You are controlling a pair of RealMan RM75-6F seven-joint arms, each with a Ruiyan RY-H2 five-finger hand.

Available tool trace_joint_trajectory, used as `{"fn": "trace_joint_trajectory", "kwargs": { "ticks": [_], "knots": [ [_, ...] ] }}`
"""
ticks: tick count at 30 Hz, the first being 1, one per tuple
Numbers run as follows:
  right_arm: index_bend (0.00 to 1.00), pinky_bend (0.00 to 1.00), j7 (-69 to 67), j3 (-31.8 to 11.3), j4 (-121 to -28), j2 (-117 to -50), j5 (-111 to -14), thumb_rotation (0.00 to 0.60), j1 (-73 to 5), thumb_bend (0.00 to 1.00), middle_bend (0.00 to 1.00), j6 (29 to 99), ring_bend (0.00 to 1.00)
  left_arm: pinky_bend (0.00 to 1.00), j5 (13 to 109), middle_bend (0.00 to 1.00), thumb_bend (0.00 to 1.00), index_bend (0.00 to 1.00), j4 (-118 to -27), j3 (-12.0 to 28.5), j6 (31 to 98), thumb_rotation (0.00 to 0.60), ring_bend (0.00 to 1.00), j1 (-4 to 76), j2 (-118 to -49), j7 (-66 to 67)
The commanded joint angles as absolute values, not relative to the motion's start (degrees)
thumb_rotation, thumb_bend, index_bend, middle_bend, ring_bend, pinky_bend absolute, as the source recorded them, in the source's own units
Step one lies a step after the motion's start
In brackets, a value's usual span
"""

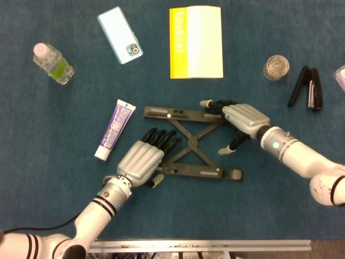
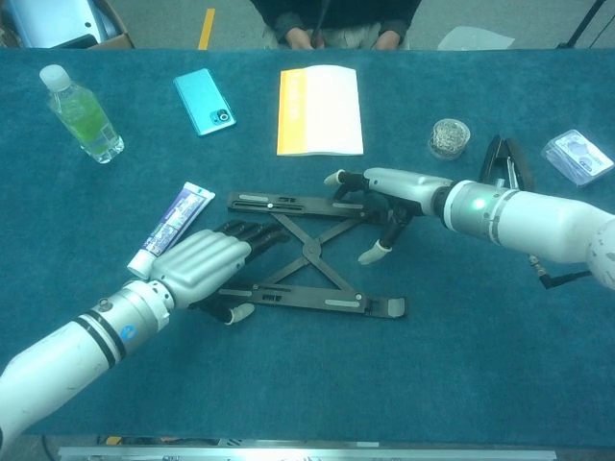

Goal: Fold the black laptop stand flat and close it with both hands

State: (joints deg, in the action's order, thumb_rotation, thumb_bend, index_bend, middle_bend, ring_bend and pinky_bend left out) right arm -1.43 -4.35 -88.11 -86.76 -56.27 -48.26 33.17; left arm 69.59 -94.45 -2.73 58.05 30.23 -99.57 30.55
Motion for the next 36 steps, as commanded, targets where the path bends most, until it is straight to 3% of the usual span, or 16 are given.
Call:
{"fn": "trace_joint_trajectory", "kwargs": {
  "ticks": [1, 36],
  "knots": [
    [0.00, 0.08, -1.3, -4.3, -88.1, -86.8, -56.2, 0.600, -48.4, 0.00, 0.15, 33.1, 0.07, 0.00, 70.0, 0.00, 0.31, 0.00, -93.7, -2.3, 58.2, 0.600, 0.00, 30.3, -100.2, 29.9],
    [0.00, 0.08, -0.6, -3.0, -91.8, -85.9, -56.7, 0.600, -49.0, 0.00, 0.15, 32.3, 0.07, 0.00, 69.8, 0.00, 0.31, 0.00, -89.5, 0.5, 58.4, 0.600, 0.00, 30.8, -103.9, 27.7]
  ]
}}
